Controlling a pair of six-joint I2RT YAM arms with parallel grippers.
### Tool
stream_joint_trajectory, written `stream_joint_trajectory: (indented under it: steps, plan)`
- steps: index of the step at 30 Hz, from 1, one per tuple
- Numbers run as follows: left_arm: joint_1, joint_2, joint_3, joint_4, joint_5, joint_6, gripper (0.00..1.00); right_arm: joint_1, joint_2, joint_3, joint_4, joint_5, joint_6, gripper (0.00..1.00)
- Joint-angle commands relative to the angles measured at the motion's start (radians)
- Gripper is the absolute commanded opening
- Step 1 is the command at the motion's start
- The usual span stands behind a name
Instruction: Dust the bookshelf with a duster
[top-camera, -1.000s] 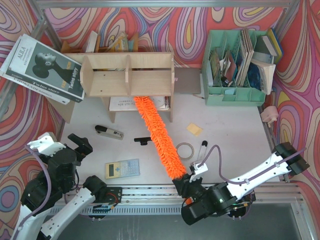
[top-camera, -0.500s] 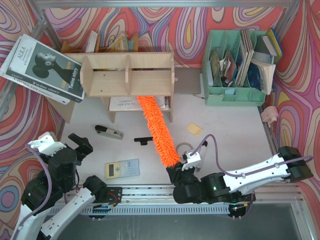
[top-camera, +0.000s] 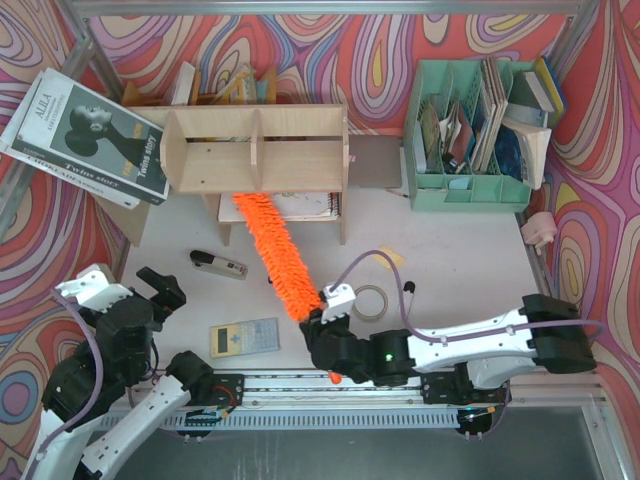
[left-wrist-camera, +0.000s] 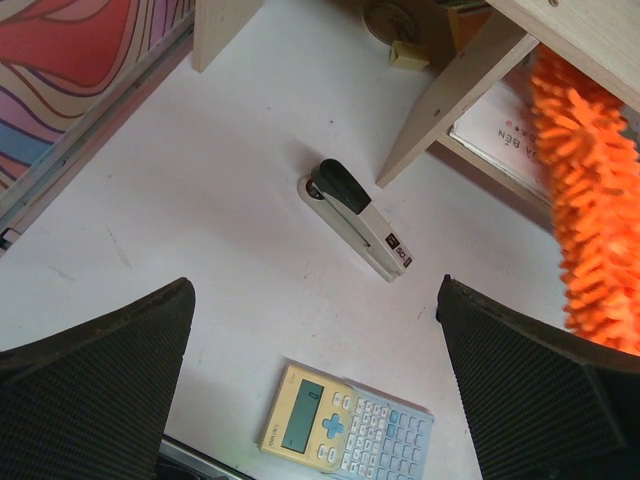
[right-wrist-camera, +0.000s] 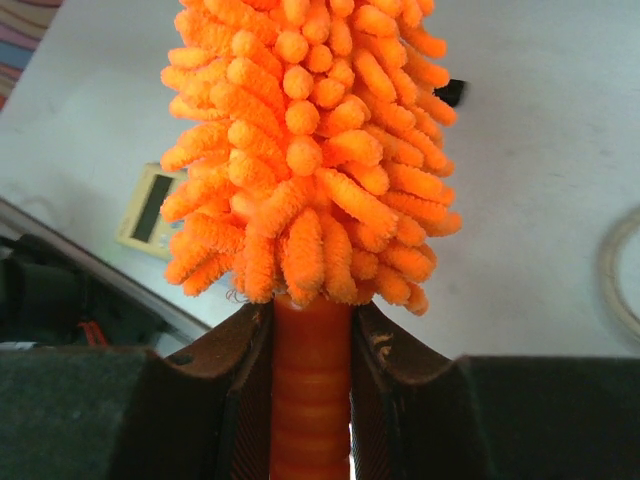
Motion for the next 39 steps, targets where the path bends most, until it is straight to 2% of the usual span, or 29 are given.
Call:
stream_joint_trajectory:
  steps: [1, 5, 8, 13, 21, 24, 28, 30, 35, 37, 39]
  plan:
    - [-0.006, -0.026, -0.010, 0.014, 0.004, 0.020, 0.98, -0.004, 0.088, 0.134, 0.147, -0.056, -0.135, 0.00]
    - [-0.005, -0.046, -0.013, 0.017, 0.006, 0.020, 0.98, -0.014, 0.142, 0.178, 0.180, -0.095, -0.167, 0.00]
    - [-0.006, -0.057, -0.016, 0.020, 0.008, 0.022, 0.98, -0.019, 0.160, 0.207, 0.124, -0.075, -0.134, 0.00]
    - [-0.005, -0.072, -0.018, 0.028, 0.013, 0.025, 0.98, -0.021, 0.097, 0.166, 0.025, 0.048, 0.004, 0.00]
    - [-0.005, -0.077, -0.019, 0.032, 0.019, 0.029, 0.98, -0.021, -0.023, 0.112, -0.234, 0.209, 0.306, 0.00]
    - [-0.005, -0.074, -0.019, 0.032, 0.020, 0.029, 0.98, -0.020, -0.025, 0.099, -0.176, 0.184, 0.264, 0.00]
    - [-0.006, -0.068, -0.019, 0.031, 0.018, 0.030, 0.98, -0.021, 0.015, 0.088, 0.060, 0.070, 0.053, 0.00]
    - [-0.005, -0.063, -0.019, 0.030, 0.018, 0.028, 0.98, -0.021, 0.061, 0.115, 0.112, 0.011, -0.016, 0.00]
    - [-0.005, -0.054, -0.018, 0.027, 0.015, 0.026, 0.98, -0.021, 0.084, 0.130, 0.125, -0.010, -0.039, 0.00]
    - [-0.005, -0.052, -0.017, 0.025, 0.014, 0.026, 0.98, -0.021, 0.054, 0.105, 0.104, 0.027, -0.005, 0.00]
    - [-0.006, -0.052, -0.018, 0.026, 0.013, 0.026, 0.98, -0.021, 0.021, 0.093, 0.015, 0.088, 0.077, 0.00]
